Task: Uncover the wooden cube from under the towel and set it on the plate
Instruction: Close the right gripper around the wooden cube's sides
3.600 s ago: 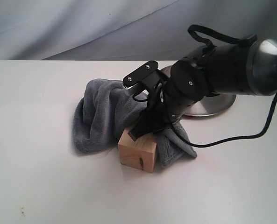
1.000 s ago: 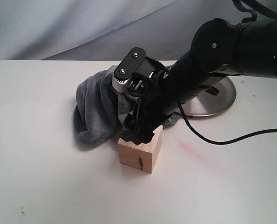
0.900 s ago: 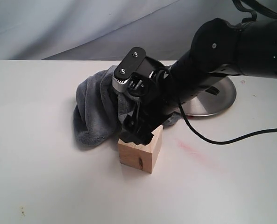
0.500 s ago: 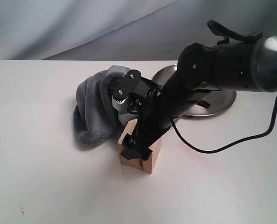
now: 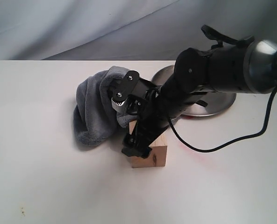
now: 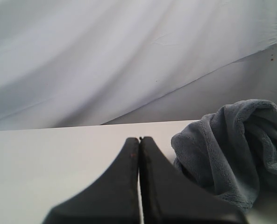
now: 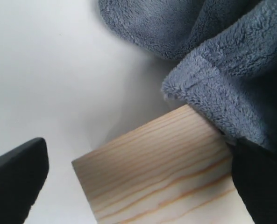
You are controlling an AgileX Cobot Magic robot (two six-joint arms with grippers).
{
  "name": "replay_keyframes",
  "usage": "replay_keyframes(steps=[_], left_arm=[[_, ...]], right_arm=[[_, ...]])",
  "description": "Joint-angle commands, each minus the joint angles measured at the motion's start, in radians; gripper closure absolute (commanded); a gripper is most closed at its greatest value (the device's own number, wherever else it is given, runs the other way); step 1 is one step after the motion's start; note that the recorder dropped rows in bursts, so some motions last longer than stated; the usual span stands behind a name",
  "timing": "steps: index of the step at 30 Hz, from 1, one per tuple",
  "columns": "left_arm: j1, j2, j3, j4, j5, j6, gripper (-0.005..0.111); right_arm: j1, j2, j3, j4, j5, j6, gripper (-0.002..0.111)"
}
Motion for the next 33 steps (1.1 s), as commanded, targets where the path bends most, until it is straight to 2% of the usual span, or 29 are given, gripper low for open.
replay_keyframes(steps=[1, 20, 29, 33], left_arm=[[0.002, -0.004, 0.004, -0.002, -0.011, -0.002, 0.107], [0.002, -0.004, 0.004, -0.002, -0.011, -0.002, 0.107], [0.002, -0.004, 0.004, -0.002, -0.011, -0.002, 0.107], [0.002, -0.004, 0.004, -0.002, -0.011, -0.002, 0.107]], right_arm=[[0.0, -0.015, 0.002, -0.044, -0.003, -0.005, 0.01], [-0.002, 0.025, 0.002, -0.156, -0.05, 0.002, 0.01], [0.014, 0.033, 0.002, -0.035, 0.053, 0.013, 0.01], [0.072, 0.031, 0.002, -0.037, 0.062, 0.013, 0.01]])
